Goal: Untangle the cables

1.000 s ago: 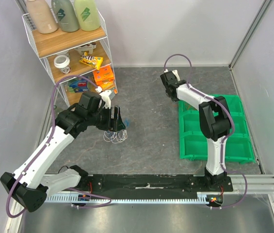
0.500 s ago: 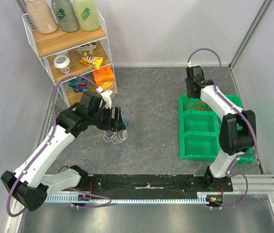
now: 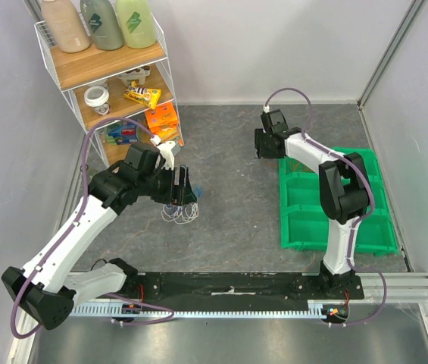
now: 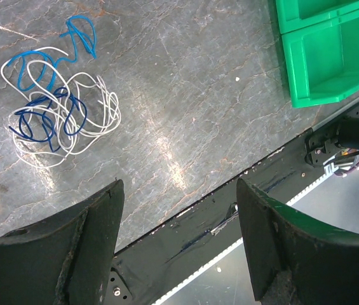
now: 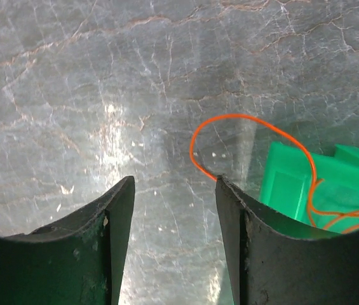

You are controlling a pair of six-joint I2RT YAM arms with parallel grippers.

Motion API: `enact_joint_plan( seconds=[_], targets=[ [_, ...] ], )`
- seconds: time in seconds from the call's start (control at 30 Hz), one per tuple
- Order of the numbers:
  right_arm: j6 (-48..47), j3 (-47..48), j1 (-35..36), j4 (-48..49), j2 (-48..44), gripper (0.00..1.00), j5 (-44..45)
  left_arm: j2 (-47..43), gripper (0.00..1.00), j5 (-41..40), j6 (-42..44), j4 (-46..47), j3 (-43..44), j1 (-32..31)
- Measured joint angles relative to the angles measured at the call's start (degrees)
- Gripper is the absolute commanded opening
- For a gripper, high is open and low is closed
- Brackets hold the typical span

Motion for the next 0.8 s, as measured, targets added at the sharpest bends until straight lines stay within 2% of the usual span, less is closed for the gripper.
enact_joint_plan(
  seconds=[0.13, 0.23, 0.3, 0.43, 0.63, 0.8],
  targets=[
    [3.1, -0.2, -0.6, 3.6, 2.5, 0.58, 0.1, -0.3, 0.77, 0.0, 0.0, 0.0, 0.0, 0.0],
    [4.1, -0.2, -1.0, 5.8, 4.9, 0.48, 1.2, -0.4, 0.77, 0.0, 0.0, -0.1, 0.0, 0.0],
    [4.3, -0.2, -0.9, 6.6, 6.7, 0.38, 2.9, -0.4, 0.77, 0.0, 0.0, -0.1, 0.1, 0.0],
    [5.5, 0.0, 0.3, 8.8, 7.6, 0.00, 8.1, -0.5, 0.77, 0.0, 0.0, -0.1, 0.3, 0.0],
    [5.6, -2.1, 2.1, 9.8, 6.1, 0.00, 12.0, -0.5, 0.77, 0.0, 0.0, -0.1, 0.3, 0.0],
    [6.3, -6.0, -0.6, 7.2, -3.3, 0.00, 5.7, -0.4, 0.77, 0.0, 0.0, -0.1, 0.3, 0.0]
  ],
)
